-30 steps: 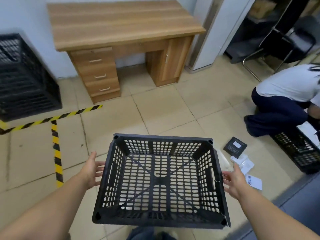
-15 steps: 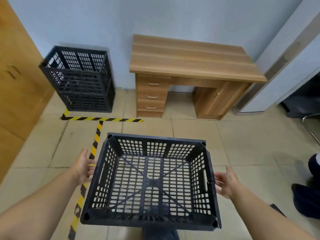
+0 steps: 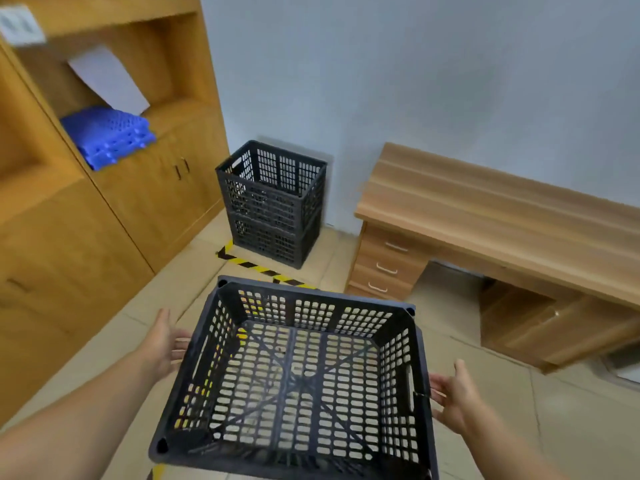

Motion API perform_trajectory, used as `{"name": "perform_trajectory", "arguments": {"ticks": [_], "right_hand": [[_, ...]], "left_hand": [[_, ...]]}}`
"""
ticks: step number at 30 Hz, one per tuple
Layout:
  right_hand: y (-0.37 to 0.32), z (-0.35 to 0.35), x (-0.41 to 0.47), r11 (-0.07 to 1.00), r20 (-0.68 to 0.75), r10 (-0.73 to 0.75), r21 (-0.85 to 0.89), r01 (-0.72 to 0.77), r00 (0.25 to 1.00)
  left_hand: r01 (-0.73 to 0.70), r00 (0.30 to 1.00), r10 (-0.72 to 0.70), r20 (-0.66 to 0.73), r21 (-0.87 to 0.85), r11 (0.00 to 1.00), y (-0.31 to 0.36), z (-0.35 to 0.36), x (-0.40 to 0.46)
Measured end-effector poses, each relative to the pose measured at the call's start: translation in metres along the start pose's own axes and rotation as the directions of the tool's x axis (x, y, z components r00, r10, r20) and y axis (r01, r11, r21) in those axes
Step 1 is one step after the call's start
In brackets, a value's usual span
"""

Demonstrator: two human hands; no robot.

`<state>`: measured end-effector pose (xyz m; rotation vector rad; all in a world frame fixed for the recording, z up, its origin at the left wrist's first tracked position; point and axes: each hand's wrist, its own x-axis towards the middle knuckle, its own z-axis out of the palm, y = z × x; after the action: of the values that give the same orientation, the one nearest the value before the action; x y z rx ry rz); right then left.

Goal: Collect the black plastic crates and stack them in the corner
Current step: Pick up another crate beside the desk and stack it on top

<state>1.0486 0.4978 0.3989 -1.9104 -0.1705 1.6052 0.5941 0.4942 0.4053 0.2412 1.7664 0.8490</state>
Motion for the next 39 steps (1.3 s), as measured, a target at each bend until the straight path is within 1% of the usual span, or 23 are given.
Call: {"name": "perform_trajectory", "arguments": {"ticks": [5,11,16,20,23,26,28,31,34,36,39], "right_hand": [[-0.052,0.057,0.004,0.994,0.051,-0.051,-0.095,0.055,0.997],[-0.1,0.128,0.012,0.987,0.09,-0.065,-0.144,0.077,0.994],[-0.132,0.203,0.013,0.983,0.045,-0.083,-0.157,0.09,0.995],[-0.158,0.268,0.023,0.982,-0.01,-0.072,-0.177,0.069,0.997],[-0.174,0.316,0.033,0.988,-0.027,-0.051,-0.148,0.046,0.998],[-0.186,0.354,0.037,0.992,-0.032,-0.06,-0.11,0.056,0.998],[-0.191,0.378,0.043,0.995,-0.039,-0.066,-0.084,0.062,0.997],[-0.203,0.411,0.057,0.994,-0.045,-0.075,-0.078,0.071,0.996],[-0.221,0.446,0.069,0.995,-0.074,-0.089,-0.046,0.086,0.993],[-0.237,0.468,0.08,0.995,-0.072,-0.098,-0.013,0.097,0.993],[-0.27,0.497,0.104,0.996,-0.041,-0.092,-0.008,0.091,0.995]], "left_hand": [[-0.009,0.998,0.005,-0.068,-0.067,0.998,0.027,-0.018,0.019],[0.0,0.998,-0.008,-0.056,-0.133,0.991,0.071,-0.045,0.057],[0.02,1.0,-0.019,0.006,-0.098,0.995,0.123,-0.076,0.11],[0.049,0.998,-0.046,0.051,-0.068,0.996,0.17,-0.103,0.157],[0.044,0.997,-0.041,0.064,-0.039,0.998,0.206,-0.12,0.193],[0.034,0.997,-0.033,0.076,-0.008,0.999,0.233,-0.131,0.218],[0.039,0.997,-0.039,0.066,-0.006,0.999,0.249,-0.14,0.238],[0.053,0.998,-0.051,0.034,-0.059,0.997,0.271,-0.147,0.263],[0.032,0.998,-0.037,-0.045,-0.119,0.992,0.293,-0.145,0.286],[0.024,0.996,-0.037,-0.079,-0.162,0.987,0.31,-0.141,0.3],[0.001,0.993,-0.025,-0.115,-0.203,0.979,0.342,-0.136,0.319]]}}
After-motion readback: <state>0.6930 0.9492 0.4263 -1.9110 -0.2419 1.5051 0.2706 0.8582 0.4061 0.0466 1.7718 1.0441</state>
